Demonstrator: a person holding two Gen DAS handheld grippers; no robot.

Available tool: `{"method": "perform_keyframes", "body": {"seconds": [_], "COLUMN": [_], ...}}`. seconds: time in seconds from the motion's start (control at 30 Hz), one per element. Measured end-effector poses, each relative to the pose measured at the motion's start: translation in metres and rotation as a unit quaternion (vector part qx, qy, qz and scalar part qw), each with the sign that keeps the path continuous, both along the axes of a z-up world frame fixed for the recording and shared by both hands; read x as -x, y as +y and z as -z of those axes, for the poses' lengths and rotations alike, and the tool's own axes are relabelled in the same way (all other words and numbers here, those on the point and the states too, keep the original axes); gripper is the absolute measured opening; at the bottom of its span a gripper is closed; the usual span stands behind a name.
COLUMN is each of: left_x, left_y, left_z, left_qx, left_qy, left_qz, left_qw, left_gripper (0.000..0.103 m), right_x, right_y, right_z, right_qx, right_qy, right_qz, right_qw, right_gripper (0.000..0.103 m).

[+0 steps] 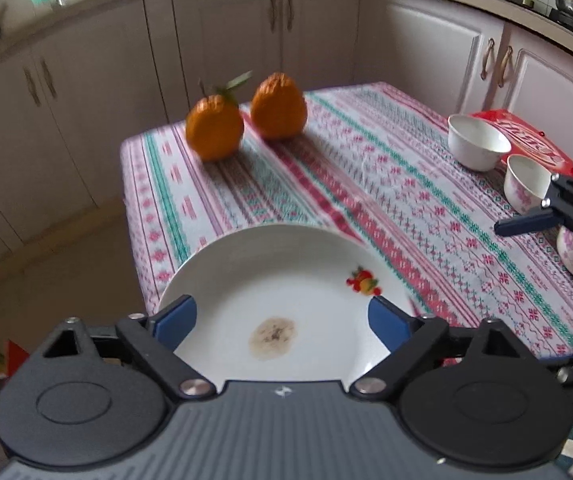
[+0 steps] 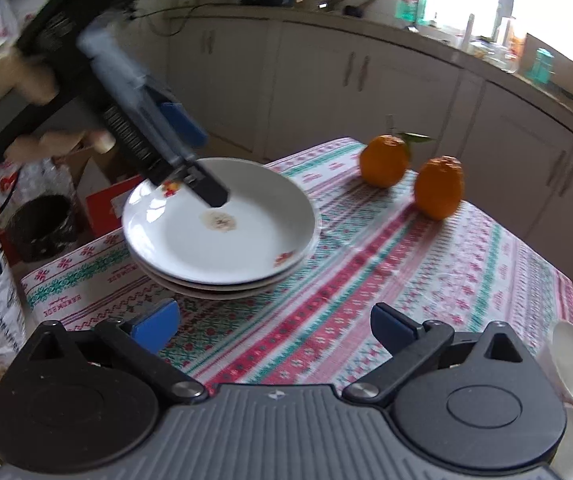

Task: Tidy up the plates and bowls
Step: 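Lower the flat plate onto the deep plate stack and open the left tool, then reach the right tool to a white bowl and grasp its rim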

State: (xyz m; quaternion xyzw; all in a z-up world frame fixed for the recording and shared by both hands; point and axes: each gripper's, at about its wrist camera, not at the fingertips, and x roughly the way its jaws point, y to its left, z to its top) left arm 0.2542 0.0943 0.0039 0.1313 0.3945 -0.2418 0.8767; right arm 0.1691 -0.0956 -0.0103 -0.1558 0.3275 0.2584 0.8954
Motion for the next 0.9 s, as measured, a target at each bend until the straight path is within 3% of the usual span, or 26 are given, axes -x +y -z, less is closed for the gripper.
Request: {"method": "perform_keyframes", "body": {"seconds": [0.3,0.43,0.53,0.9], "left_x": [0.077,0.102,0.115,0.142], "left_y": [-0.055,-0.078,-0.102,-0.194], "left_z": [-0.002,-0.001,0.003,0.026], "left_qx": [0.024,0.054,0.047,0.052], "left_qy": [-0.071,-0.072,-0.076,-0.061], "left_qz": [-0.009,-0.014,0.0,0.134], "left_qw": [0.9972,0.9958,0.996,0.9878], "left_gripper": [0.093,0.093,0.093,0.093], "right_x": [0.034,0.056,0.076,0.127], "right_y": [-0.053,-0.082,-0.107,-0.196], "right_z": [-0.01,-0.013,-0.015,0.0], "right_qx": [0.003,0.002,0.002,-0.019], "right_qy": [-0.028,-0.039,-0.052,-0.042], "right_qz": [0.064,0.097,0.123,0.251], "right_qw": [0.998,0.995,0.991,0.967], "right_gripper": [0.103,0.103,0.103,0.103]}}
